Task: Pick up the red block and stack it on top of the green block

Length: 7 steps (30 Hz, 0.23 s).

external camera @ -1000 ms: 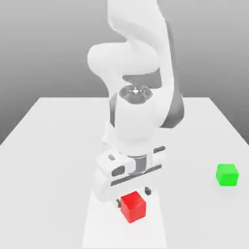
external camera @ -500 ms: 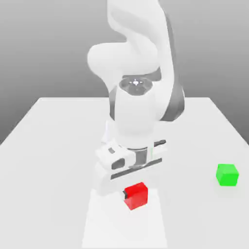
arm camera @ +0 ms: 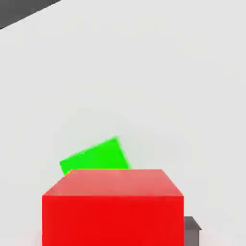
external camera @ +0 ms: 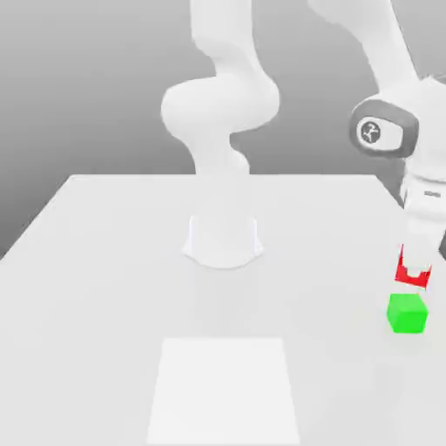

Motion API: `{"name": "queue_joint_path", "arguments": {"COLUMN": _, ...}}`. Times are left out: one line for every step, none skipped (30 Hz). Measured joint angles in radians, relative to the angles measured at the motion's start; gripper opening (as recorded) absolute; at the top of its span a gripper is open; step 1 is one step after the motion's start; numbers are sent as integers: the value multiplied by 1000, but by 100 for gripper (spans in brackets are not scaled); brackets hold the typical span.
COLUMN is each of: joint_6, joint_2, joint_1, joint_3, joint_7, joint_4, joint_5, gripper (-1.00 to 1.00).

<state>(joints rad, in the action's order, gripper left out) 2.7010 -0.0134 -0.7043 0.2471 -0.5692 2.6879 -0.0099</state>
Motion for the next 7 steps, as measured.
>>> {"name": "queue_joint_path", "arguments": {"joint_6": 29, "joint_2": -32, "joint_1": 6, "joint_3": -11, "joint_7": -16, "joint_4": -2, "joint_5": -20, "gripper": -100}}
{"name": "queue_joint_path", "arguments": {"joint_6": 60, "joint_2": -65, "joint_1": 7, "joint_3": -23, "joint_7": -32, "joint_4": -3, "joint_5": -41, "gripper": -100}}
{"name": "queue_joint_path", "arguments": {"joint_6": 92, "joint_2": -100, "joint_1": 2, "joint_3": -36, "joint_7": -49, "joint_4": -5, "joint_5": -64, "gripper": -100}}
{"name": "queue_joint_path", "arguments": {"joint_6": 123, "joint_2": -134, "joint_1": -5, "joint_3": -48, "joint_7": -65, "joint_4": -7, "joint_5": -86, "gripper": 100}}
{"name": "queue_joint_path", "arguments": {"joint_6": 123, "joint_2": -134, "joint_1": -5, "joint_3": -48, "joint_7": -65, "joint_4": -7, "joint_5": -86, "gripper": 100}}
{"name": "queue_joint_path", "arguments": {"joint_6": 123, "joint_2": -134, "joint_1": -5, "joint_3": -48, "joint_7": -65, "joint_4": -7, "joint_5": -86, "gripper": 100}}
{"name": "queue_joint_path", "arguments": {"joint_6": 123, "joint_2": -134, "joint_1": -5, "joint_3": -48, "joint_7": -65, "joint_4": -7, "joint_5": -86, "gripper": 100}}
